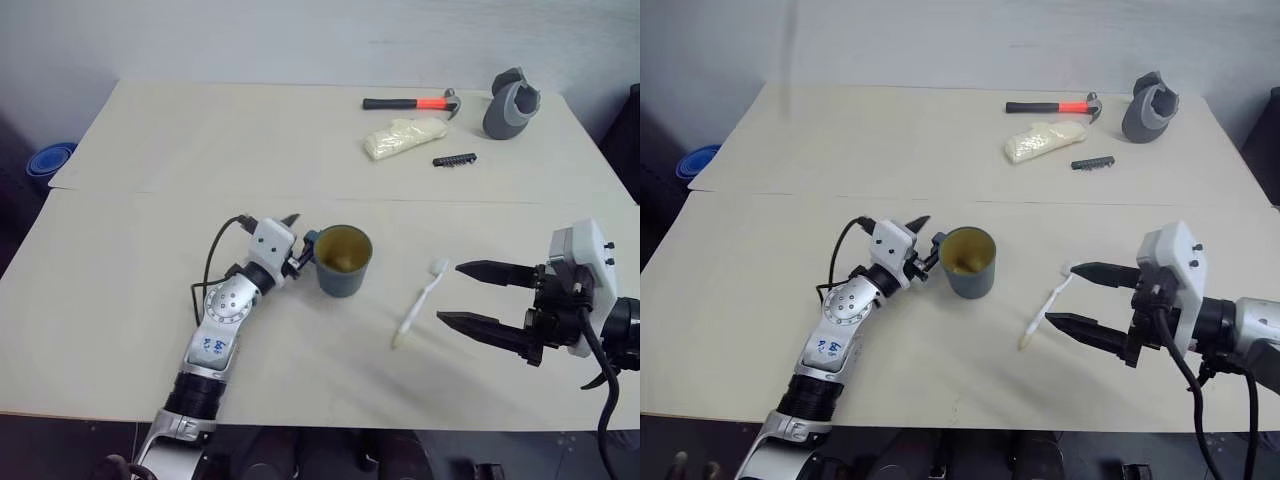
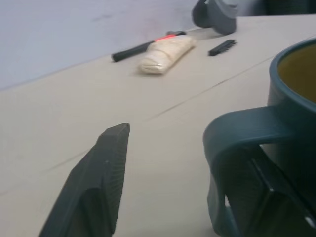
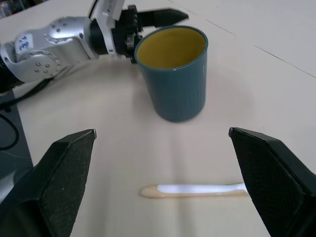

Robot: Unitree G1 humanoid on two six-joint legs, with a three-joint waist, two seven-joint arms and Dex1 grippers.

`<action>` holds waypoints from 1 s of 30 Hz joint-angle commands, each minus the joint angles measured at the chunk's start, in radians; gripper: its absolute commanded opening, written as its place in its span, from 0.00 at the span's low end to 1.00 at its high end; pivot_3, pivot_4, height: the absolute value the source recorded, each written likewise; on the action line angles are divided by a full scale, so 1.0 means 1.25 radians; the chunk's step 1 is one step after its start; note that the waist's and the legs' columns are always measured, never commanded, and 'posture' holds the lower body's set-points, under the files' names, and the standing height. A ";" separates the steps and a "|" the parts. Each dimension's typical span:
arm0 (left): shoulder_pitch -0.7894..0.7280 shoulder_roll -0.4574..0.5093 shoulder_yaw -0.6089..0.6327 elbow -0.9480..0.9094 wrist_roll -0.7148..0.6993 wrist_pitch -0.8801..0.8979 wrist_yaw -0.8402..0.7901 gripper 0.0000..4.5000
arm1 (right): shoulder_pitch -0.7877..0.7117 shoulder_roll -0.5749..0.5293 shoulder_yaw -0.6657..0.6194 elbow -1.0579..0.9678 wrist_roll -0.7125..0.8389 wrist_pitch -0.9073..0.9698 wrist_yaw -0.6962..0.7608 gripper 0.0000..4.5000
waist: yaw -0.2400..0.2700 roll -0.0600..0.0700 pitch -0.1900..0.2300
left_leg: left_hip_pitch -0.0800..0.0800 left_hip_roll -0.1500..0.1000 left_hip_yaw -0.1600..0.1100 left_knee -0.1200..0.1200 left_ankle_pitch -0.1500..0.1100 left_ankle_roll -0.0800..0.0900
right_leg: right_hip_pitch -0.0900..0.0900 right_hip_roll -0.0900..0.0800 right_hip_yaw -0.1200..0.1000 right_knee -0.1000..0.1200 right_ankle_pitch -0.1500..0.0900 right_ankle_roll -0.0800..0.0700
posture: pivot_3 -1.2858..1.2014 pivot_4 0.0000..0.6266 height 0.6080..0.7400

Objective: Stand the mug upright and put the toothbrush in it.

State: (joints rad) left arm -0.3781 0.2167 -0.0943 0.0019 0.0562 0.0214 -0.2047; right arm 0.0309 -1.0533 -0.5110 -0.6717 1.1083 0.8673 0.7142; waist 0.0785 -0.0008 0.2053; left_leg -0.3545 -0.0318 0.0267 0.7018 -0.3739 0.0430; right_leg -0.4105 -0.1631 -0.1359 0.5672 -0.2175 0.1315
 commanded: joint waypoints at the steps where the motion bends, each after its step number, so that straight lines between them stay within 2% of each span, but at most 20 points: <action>1: 0.016 0.026 0.015 -0.081 0.045 -0.023 0.022 0.83 | -0.026 0.000 0.016 0.000 -0.015 0.001 -0.030 1.00 | 0.000 0.000 0.000 | 0.000 0.000 0.000 0.000 0.000 0.000 | 0.000 0.000 0.000 0.000 0.000 0.000 | 0.52 0.24 1.00; 7: 0.078 0.083 0.059 -0.203 -0.003 0.082 -0.043 0.83 | -0.025 0.011 0.066 -0.007 -0.043 0.031 -0.096 1.00 | -0.002 0.000 0.000 | -0.001 0.001 0.001 -0.001 -0.001 0.000 | -0.002 0.000 0.001 -0.001 0.000 0.000 | 0.52 0.24 1.00; 12: 0.133 0.099 0.109 -0.305 -0.123 0.263 -0.113 0.83 | -0.037 0.016 0.108 0.002 -0.064 0.063 -0.148 1.00 | -0.002 0.000 0.000 | 0.000 0.001 0.002 0.000 -0.001 0.000 | -0.002 0.000 0.002 0.000 0.000 0.000 | 0.52 0.24 1.00; 18: 0.129 0.085 0.088 -0.274 -0.119 0.303 -0.110 0.83 | -0.076 0.036 0.135 0.010 -0.066 0.075 -0.175 1.00 | -0.001 0.000 0.000 | 0.000 0.001 0.002 0.000 -0.001 0.000 | -0.002 0.001 0.002 0.000 0.000 0.000 | 0.52 0.24 1.00; 22: 0.142 0.101 0.123 -0.309 -0.184 0.358 -0.155 0.83 | -0.085 0.027 0.126 0.017 -0.061 0.097 -0.180 1.00 | -0.002 0.000 0.000 | 0.000 0.001 0.003 0.000 -0.001 0.000 | -0.002 0.002 0.002 0.000 0.000 0.000 | 0.52 0.24 1.00; 27: 0.177 0.150 0.169 -0.351 -0.253 0.410 -0.210 0.83 | -0.108 0.051 0.136 0.043 -0.063 0.145 -0.252 1.00 | -0.008 0.000 0.000 | 0.000 0.002 0.003 0.000 -0.001 0.000 | -0.002 0.002 0.003 -0.001 0.000 0.000 | 0.52 0.24 1.00; 30: 0.209 0.213 0.230 -0.416 -0.345 0.482 -0.273 0.83 | -0.107 0.098 0.115 0.040 -0.015 0.199 -0.343 1.00 | -0.010 0.000 0.000 | 0.000 0.004 0.003 0.000 -0.001 -0.001 | -0.003 0.003 0.003 -0.001 0.000 -0.001 | 0.52 0.24 1.00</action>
State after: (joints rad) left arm -0.1307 0.4519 0.1394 -0.4333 -0.3061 0.5920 -0.5007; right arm -0.1010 -0.9512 -0.3257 -0.6109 1.0456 1.0854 0.3456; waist 0.0659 -0.0004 0.2051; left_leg -0.3547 -0.0249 0.0312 0.7013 -0.3766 0.0399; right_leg -0.4138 -0.1565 -0.1319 0.5660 -0.2176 0.1292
